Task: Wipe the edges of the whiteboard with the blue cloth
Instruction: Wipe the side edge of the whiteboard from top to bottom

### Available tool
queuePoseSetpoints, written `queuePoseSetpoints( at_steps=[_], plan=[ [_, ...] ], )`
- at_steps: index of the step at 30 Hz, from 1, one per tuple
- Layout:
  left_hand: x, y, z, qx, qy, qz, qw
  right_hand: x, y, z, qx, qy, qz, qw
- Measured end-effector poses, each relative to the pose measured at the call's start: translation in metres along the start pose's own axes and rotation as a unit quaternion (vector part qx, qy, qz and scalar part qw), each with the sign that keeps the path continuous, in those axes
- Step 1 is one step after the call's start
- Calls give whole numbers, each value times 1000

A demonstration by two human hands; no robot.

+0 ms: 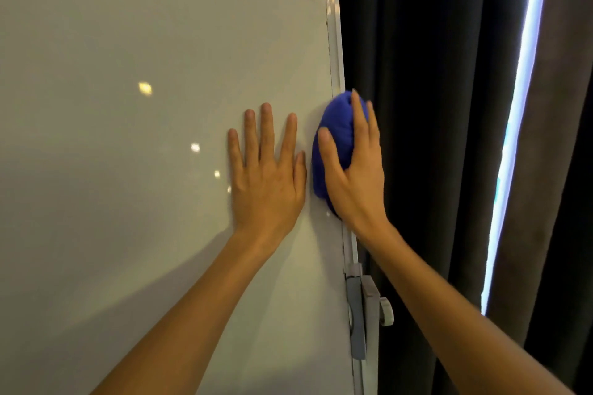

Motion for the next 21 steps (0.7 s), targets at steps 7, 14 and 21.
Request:
queuePoseSetpoints(
  at_steps=[7, 14, 21],
  plan=[
    [0, 16, -1, -8, 5, -12, 1000, -17, -2, -5, 26, -48, -4, 998],
    [-4, 33, -3, -7, 6, -12, 1000, -44, 75, 8, 55, -74, -62, 994],
    [-8, 43, -1, -1, 10, -11, 1000, -32, 48, 8, 74, -79, -58, 992]
  ],
)
Point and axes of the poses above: each hand's wrist, its own y-axis away from the middle knuckle, its own z-axis out of the back of the hand, x = y × z, the point moved 7 cm from there along -y, towards the middle knuckle, and after that the axes turned 1 degree about -z, right-handed, at the moved point
